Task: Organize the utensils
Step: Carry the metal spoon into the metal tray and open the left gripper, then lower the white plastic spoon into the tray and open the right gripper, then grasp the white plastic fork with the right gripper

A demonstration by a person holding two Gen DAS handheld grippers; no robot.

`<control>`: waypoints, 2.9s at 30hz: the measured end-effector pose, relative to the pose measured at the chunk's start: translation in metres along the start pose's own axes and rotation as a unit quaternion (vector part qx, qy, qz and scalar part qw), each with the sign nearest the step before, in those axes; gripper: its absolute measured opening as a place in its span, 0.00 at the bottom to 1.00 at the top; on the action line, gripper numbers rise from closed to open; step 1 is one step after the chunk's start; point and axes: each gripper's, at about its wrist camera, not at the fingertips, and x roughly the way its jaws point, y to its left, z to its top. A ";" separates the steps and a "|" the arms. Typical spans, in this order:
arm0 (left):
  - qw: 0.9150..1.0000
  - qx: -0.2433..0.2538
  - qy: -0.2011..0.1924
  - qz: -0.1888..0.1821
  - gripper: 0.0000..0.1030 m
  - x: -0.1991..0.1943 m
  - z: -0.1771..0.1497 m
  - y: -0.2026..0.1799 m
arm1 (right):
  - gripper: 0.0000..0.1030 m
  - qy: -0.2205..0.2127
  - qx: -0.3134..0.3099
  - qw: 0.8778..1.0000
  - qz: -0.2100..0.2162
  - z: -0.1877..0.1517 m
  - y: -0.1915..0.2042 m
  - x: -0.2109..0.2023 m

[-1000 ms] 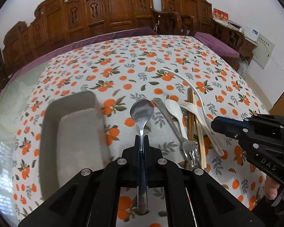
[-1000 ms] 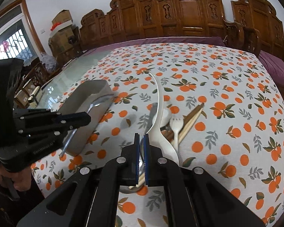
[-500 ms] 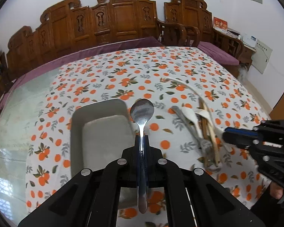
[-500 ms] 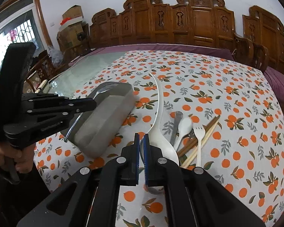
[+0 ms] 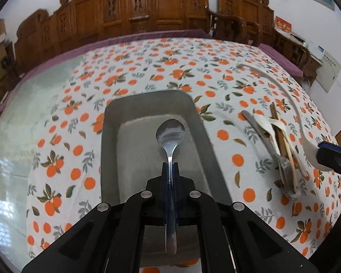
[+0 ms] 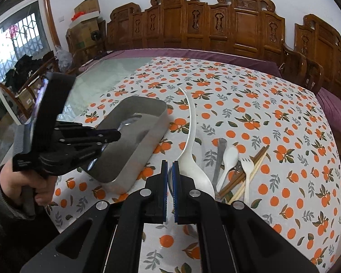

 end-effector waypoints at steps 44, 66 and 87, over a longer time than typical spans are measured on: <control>0.995 -0.068 -0.067 0.008 0.23 -0.062 0.007 0.091 | 0.05 0.039 0.098 0.988 0.114 0.033 0.071 0.099; 0.995 -0.033 -0.090 -0.029 0.37 -0.067 0.009 0.013 | 0.06 -0.018 0.028 0.998 -0.051 0.002 -0.059 -0.005; 0.995 0.033 -0.077 -0.055 0.37 -0.050 -0.009 -0.088 | 0.22 0.053 0.082 0.995 -0.029 -0.048 -0.118 0.058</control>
